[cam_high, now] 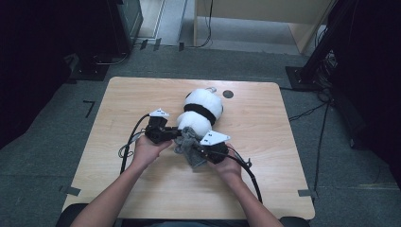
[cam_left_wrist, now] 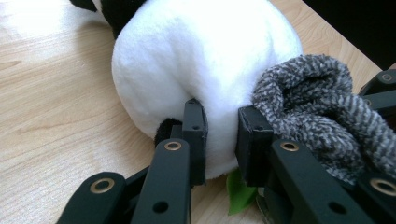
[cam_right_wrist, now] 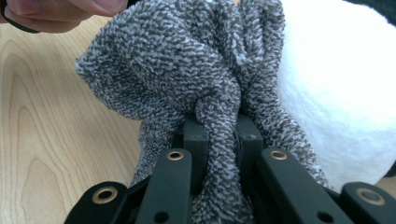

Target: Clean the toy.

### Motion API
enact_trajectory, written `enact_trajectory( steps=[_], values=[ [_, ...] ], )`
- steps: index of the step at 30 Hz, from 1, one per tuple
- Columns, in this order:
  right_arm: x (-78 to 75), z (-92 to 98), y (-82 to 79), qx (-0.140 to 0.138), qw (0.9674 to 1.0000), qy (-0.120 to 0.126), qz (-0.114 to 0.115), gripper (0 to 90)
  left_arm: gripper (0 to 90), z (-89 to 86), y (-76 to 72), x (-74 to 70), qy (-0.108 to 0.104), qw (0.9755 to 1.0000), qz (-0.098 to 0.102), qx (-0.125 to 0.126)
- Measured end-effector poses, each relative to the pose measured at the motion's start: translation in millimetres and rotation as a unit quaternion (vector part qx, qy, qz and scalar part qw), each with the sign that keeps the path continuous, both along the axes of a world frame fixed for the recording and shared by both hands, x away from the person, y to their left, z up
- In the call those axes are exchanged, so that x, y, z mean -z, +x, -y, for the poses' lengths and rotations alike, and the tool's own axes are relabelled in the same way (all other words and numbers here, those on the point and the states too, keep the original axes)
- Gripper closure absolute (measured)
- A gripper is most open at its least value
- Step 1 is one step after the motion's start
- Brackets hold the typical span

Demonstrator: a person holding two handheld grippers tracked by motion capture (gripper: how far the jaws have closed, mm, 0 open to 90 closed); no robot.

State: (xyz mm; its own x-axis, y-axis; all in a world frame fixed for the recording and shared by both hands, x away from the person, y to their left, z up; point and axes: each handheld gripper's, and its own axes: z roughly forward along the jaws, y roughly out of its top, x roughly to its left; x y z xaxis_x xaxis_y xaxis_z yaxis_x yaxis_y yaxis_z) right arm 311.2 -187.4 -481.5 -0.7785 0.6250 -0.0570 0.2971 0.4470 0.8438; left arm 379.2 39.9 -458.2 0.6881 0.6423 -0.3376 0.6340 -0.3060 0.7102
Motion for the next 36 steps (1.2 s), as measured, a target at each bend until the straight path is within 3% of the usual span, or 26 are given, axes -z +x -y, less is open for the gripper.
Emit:
enact_trajectory(
  steps=[3, 8, 17, 27, 32, 36],
  values=[
    [3.9, -0.3, 0.5, -0.001, 1.0000, 0.001, -0.009, 80.5, 76.5, -0.4, 0.3, -0.1, 0.002, 1.0000, 0.000, -0.001],
    [17.0, -6.6, 1.5, -0.006, 0.9993, -0.027, -0.026, 80.4, 76.5, -1.5, 0.9, -0.4, 0.001, 1.0000, 0.001, -0.004],
    [25.6, -4.8, 9.2, -0.004, 0.9976, -0.030, -0.062, 80.4, 76.4, -3.0, 2.2, -0.1, -0.001, 1.0000, -0.001, -0.003],
    [29.2, -2.6, 14.3, -0.001, 0.9957, -0.037, -0.085, 80.3, 76.3, -5.2, 3.8, 0.3, -0.005, 1.0000, -0.002, -0.008],
    [15.9, -8.5, 10.2, -0.007, 0.9953, -0.053, -0.080, 80.0, 76.4, -9.4, 6.2, 1.1, -0.006, 0.9999, -0.001, -0.014],
    [-4.0, -5.7, 3.3, -0.029, 0.9984, -0.032, -0.038, 79.9, 76.3, -13.9, 8.8, 1.7, -0.008, 0.9997, -0.006, -0.021]
  ],
)
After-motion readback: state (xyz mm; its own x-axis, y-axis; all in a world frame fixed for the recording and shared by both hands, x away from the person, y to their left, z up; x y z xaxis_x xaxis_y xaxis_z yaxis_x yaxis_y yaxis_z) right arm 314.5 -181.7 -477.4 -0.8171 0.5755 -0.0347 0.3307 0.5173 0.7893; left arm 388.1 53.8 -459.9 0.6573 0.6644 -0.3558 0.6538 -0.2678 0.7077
